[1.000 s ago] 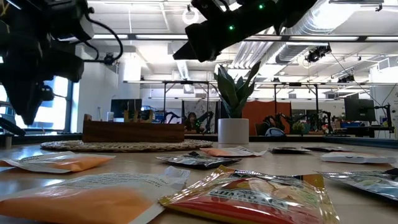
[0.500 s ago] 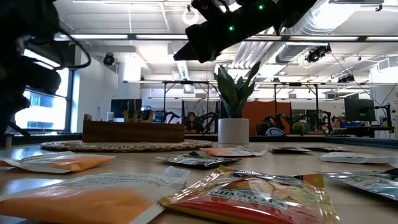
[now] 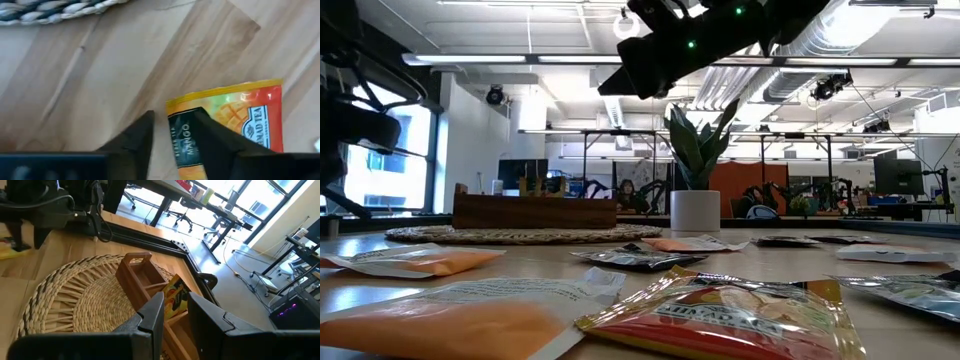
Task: Pick & Place Tea
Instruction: Put the yellow tea bag into the middle section of the wooden organizer
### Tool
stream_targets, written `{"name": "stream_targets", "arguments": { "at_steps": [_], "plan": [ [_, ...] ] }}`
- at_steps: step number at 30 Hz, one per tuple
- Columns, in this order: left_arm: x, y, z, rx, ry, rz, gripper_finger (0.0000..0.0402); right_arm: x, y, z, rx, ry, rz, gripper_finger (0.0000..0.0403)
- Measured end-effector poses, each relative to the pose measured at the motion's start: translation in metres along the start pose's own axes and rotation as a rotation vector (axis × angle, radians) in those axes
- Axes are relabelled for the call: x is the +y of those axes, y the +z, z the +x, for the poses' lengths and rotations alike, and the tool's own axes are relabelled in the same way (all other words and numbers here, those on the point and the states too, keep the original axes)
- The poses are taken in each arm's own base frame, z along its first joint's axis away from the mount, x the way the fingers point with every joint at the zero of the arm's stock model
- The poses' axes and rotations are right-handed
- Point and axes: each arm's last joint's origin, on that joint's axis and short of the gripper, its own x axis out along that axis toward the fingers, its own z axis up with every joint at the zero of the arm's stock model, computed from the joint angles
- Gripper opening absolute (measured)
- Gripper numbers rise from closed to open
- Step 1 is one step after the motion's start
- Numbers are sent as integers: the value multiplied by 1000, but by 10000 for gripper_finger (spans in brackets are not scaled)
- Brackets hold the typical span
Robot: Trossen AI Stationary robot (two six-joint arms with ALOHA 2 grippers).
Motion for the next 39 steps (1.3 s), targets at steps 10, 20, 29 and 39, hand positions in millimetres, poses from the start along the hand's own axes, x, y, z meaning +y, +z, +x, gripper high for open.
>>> {"name": "stream_targets", "arguments": {
  "at_steps": [10,20,29,39],
  "plan": [
    [-1,4,-6,-65,51,-9,12,0,0,0,-2,3,1,83],
    [-16,31,-71,-429,312,202,1,-1,3,0,-32,-7,12,83],
    [-4,89,-97,-526,503,342,0,-2,5,0,-46,-12,19,83],
    [28,155,-86,-485,580,469,0,-2,5,0,-46,-13,19,83]
  ]
}}
